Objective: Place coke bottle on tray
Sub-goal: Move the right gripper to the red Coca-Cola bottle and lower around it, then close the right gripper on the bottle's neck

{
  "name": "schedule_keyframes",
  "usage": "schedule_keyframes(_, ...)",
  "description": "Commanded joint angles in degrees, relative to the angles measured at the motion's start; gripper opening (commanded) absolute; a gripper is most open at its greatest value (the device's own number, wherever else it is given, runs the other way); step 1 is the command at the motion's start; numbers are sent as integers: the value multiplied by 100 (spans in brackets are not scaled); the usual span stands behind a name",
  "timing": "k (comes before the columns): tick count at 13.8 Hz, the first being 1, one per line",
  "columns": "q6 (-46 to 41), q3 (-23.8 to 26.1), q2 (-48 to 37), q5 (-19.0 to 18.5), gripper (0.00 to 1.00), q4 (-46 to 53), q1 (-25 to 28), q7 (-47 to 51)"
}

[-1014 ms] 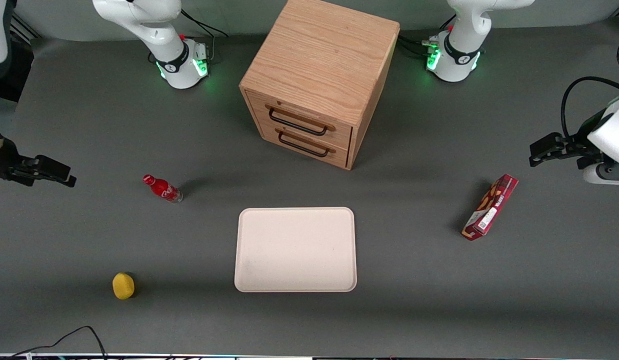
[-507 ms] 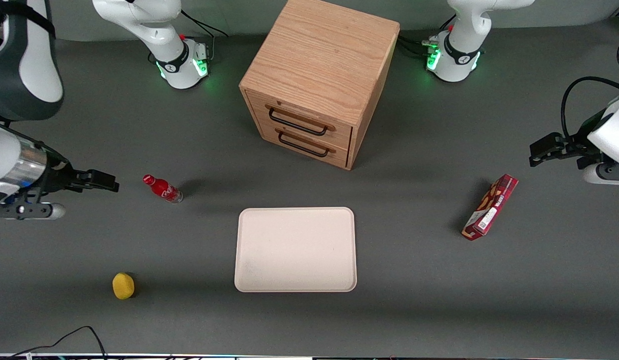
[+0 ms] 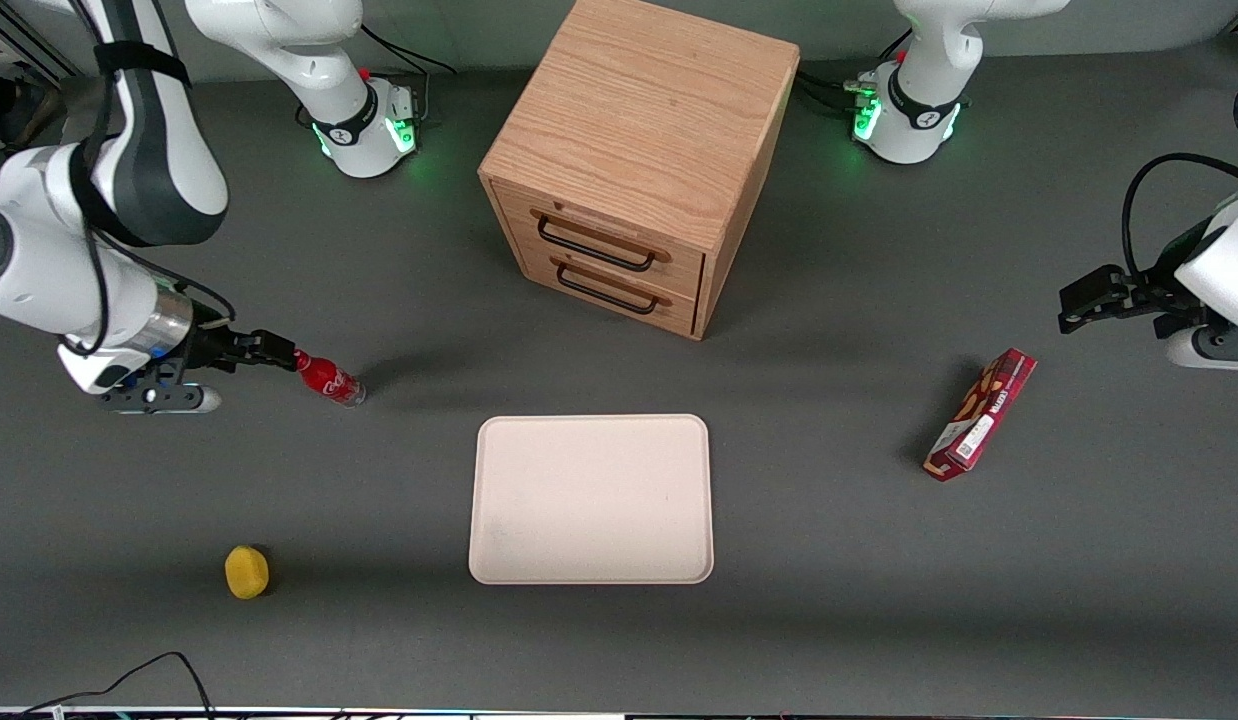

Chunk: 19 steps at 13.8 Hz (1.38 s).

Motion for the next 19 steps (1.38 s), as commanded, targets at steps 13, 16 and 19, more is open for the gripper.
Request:
schedule_keyframes(13,1214,34,-330,123,69,-1347,-74,-89)
schedule_keyframes(16,1329,34,-321,123,67,-1434,-118,-194)
schedule_keyframes(19,1364,34,-313,123,52,-1443,-127,-203)
